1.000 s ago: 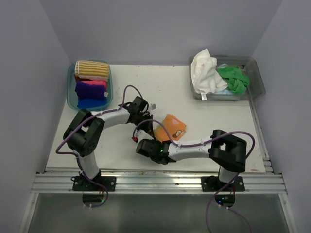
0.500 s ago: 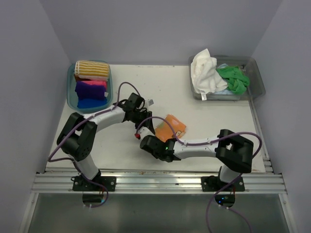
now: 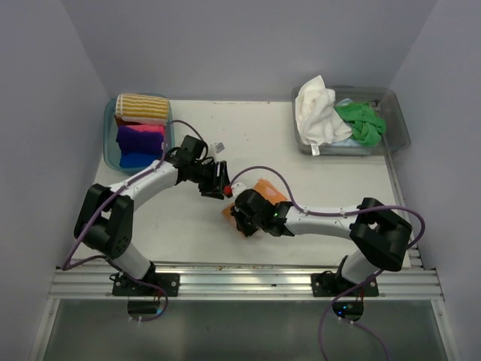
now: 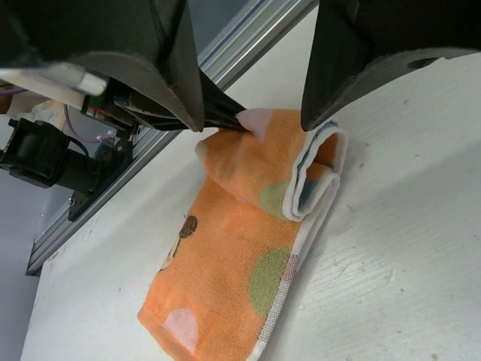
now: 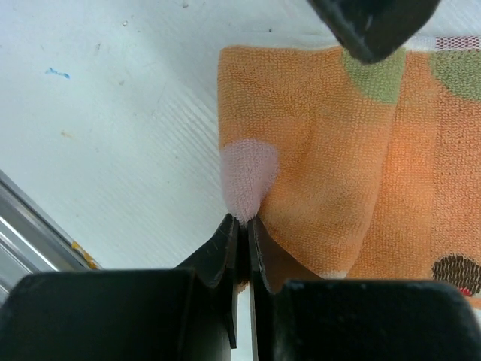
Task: Roll the towels
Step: Roll the towel
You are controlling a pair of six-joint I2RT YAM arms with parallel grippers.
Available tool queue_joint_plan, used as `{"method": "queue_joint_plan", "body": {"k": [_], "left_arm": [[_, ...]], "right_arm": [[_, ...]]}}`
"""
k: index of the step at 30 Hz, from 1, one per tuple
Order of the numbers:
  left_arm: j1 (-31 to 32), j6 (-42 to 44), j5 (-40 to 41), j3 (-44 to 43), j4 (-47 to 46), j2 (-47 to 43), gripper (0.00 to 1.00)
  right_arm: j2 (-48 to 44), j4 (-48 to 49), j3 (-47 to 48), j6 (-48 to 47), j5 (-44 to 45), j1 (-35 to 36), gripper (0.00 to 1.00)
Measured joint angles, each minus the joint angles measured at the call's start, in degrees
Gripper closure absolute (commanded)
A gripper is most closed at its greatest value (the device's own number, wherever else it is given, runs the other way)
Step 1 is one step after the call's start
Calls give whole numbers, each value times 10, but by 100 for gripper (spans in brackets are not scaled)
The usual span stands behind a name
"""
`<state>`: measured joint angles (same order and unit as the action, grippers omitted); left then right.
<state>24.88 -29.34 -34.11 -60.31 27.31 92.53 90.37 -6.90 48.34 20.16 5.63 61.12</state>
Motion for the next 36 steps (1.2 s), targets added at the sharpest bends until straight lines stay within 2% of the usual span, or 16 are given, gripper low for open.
{"method": "queue_joint_plan", "body": {"k": [5, 11, 21, 30, 33, 34, 36], "left_arm": [[-25, 4, 7, 14, 14, -41, 34], [-30, -4, 13, 75, 9, -60, 21], [-10, -112, 45, 175, -59, -82, 22], [35, -213, 108, 200, -138, -86, 33], [46, -236, 124, 200, -158, -71, 41], [49, -240, 129, 200, -161, -64, 48], [54, -255, 141, 201, -164, -51, 58]], "right_arm": [[-1, 15, -10, 13, -31, -12, 100], [-1, 19, -16, 19, -53, -18, 100], [-1, 23, -16, 24, -58, -20, 100], [-2, 30, -19, 30, -68, -23, 100], [-6, 32, -23, 32, -68, -23, 100], [-9, 33, -25, 33, -68, -23, 100], [-14, 34, -29, 34, -68, -24, 100]]}}
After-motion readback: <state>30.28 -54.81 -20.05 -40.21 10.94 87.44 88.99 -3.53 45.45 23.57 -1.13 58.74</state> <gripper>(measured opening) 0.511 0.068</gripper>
